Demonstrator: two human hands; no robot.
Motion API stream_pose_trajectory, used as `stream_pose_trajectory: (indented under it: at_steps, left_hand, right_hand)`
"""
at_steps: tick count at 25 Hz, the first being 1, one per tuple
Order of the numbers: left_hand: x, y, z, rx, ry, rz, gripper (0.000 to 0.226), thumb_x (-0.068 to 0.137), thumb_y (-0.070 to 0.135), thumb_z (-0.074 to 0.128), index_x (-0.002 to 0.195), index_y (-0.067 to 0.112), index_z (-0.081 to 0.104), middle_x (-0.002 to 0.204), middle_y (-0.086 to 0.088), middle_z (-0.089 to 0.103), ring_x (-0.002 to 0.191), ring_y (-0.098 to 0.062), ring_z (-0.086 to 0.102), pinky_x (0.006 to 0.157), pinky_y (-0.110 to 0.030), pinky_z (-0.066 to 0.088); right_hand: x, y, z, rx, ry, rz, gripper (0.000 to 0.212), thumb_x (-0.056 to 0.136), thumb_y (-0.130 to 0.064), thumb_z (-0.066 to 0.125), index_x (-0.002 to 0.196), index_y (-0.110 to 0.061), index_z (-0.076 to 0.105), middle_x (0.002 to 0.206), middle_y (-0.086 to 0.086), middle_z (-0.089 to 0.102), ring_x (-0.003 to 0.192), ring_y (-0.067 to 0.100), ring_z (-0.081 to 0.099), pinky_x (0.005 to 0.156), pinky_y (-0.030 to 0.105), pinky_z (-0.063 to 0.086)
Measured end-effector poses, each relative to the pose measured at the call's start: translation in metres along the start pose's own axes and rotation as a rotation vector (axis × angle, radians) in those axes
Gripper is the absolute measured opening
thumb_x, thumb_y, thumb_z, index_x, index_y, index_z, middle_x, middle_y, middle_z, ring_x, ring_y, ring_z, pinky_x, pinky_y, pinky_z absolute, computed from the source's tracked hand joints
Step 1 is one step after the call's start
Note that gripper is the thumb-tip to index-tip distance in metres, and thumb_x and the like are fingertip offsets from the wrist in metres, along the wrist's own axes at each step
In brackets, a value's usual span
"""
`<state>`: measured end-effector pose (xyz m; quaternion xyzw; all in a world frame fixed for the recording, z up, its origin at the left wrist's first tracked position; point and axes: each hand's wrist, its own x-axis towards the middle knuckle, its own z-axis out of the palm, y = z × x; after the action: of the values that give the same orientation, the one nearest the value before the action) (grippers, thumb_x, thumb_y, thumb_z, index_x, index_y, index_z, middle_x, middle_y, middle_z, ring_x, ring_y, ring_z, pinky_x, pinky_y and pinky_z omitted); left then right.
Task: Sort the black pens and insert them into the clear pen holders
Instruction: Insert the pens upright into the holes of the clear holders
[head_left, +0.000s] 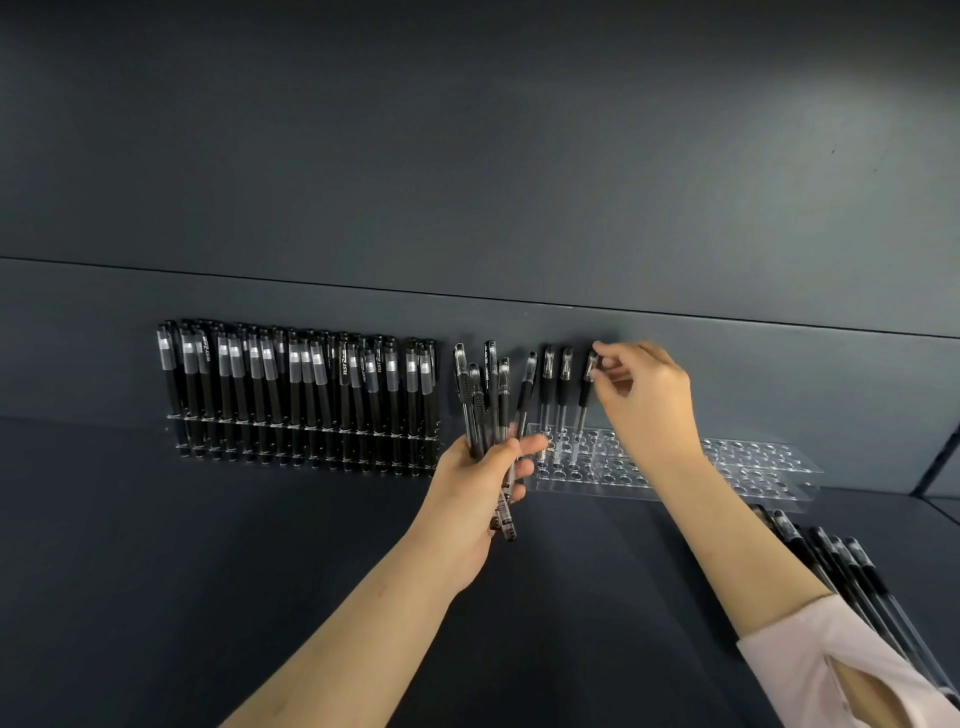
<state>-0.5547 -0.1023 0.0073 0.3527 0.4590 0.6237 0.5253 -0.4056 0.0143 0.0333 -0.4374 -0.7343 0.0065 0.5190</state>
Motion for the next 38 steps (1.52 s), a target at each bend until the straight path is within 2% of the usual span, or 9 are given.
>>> stream_pose_trajectory:
  at_steps: [4,10,16,19,23,26,29,33,38]
  left_hand:
    - [0.001,-0.003,-0.002,-0.023,-0.038,0.039,0.017,0.099,0.007,0.052,0.110,0.007,0.064,0.100,-0.003,0.076,0.084,-0.007,0.069,0.069,-0.019,0.054]
    - [-0.005,-0.005,0.000,0.038,-0.141,0.077,0.019,0.098,0.009,0.053,0.113,0.005,0.064,0.102,-0.004,0.076,0.093,-0.013,0.071,0.077,-0.022,0.057]
    - [-0.008,-0.004,0.002,0.088,-0.209,0.082,0.018,0.098,0.012,0.054,0.112,0.008,0.064,0.102,-0.002,0.076,0.090,-0.011,0.071,0.073,-0.021,0.055]
    - [-0.009,-0.006,0.004,0.056,-0.198,0.072,0.020,0.098,0.011,0.054,0.114,0.004,0.063,0.104,-0.008,0.075,0.094,-0.019,0.072,0.076,-0.025,0.058]
    - [-0.003,-0.008,0.000,-0.078,-0.104,0.002,0.021,0.097,0.013,0.055,0.114,0.003,0.062,0.109,-0.016,0.072,0.094,-0.029,0.072,0.078,-0.036,0.061]
    - [-0.003,-0.008,-0.001,-0.027,-0.122,0.009,0.020,0.099,0.016,0.053,0.114,0.008,0.062,0.103,-0.011,0.075,0.088,-0.026,0.073,0.071,-0.031,0.060]
    - [-0.005,-0.009,0.002,0.066,-0.107,-0.012,0.018,0.098,0.019,0.054,0.112,0.012,0.064,0.095,-0.007,0.076,0.064,-0.015,0.068,0.053,-0.022,0.049]
    - [-0.001,-0.010,0.001,0.051,-0.067,-0.049,0.017,0.098,0.018,0.056,0.109,0.012,0.067,0.083,-0.006,0.075,0.050,-0.008,0.050,0.042,-0.018,0.034]
    - [-0.001,-0.009,0.000,0.038,-0.075,-0.059,0.017,0.098,0.018,0.056,0.108,0.009,0.066,0.071,-0.001,0.069,0.046,-0.005,0.041,0.039,-0.016,0.029]
  right_hand:
    - [-0.009,-0.006,-0.013,0.086,0.023,-0.004,0.035,0.091,-0.011,0.063,0.126,-0.014,0.063,0.092,-0.003,0.061,0.076,0.005,0.057,0.077,0.007,0.045]
    - [-0.019,-0.023,-0.024,0.621,-0.310,0.368,0.017,0.091,-0.018,0.064,0.106,-0.026,0.068,0.089,0.000,0.073,0.083,0.013,0.068,0.077,0.027,0.055]
    - [-0.017,-0.022,-0.026,0.892,-0.299,0.531,0.024,0.088,-0.008,0.066,0.110,-0.015,0.060,0.090,0.007,0.073,0.080,0.017,0.065,0.074,0.028,0.052]
    - [-0.016,-0.021,-0.026,0.873,-0.266,0.519,0.024,0.088,-0.006,0.066,0.108,-0.018,0.059,0.092,0.013,0.072,0.076,0.018,0.063,0.073,0.028,0.053]
    - [-0.002,-0.012,-0.039,0.899,0.121,0.527,0.025,0.086,0.001,0.066,0.096,-0.021,0.060,0.079,0.005,0.066,0.068,0.016,0.064,0.077,0.032,0.056]
    - [0.003,-0.001,-0.049,0.702,0.300,0.463,0.027,0.089,-0.005,0.064,0.095,-0.030,0.055,0.084,-0.001,0.064,0.073,0.016,0.066,0.080,0.033,0.055]
    - [-0.001,-0.006,-0.046,0.556,0.270,0.317,0.027,0.091,-0.010,0.061,0.098,-0.034,0.051,0.091,-0.005,0.065,0.085,0.018,0.066,0.082,0.028,0.053]
    - [-0.005,-0.015,-0.038,0.395,0.176,0.188,0.024,0.092,-0.007,0.058,0.105,-0.026,0.053,0.092,-0.001,0.066,0.084,0.008,0.062,0.069,0.004,0.040]
    - [-0.008,-0.014,-0.035,0.346,0.133,0.162,0.023,0.092,-0.008,0.060,0.107,-0.024,0.057,0.092,-0.004,0.066,0.082,0.003,0.061,0.071,0.005,0.043]
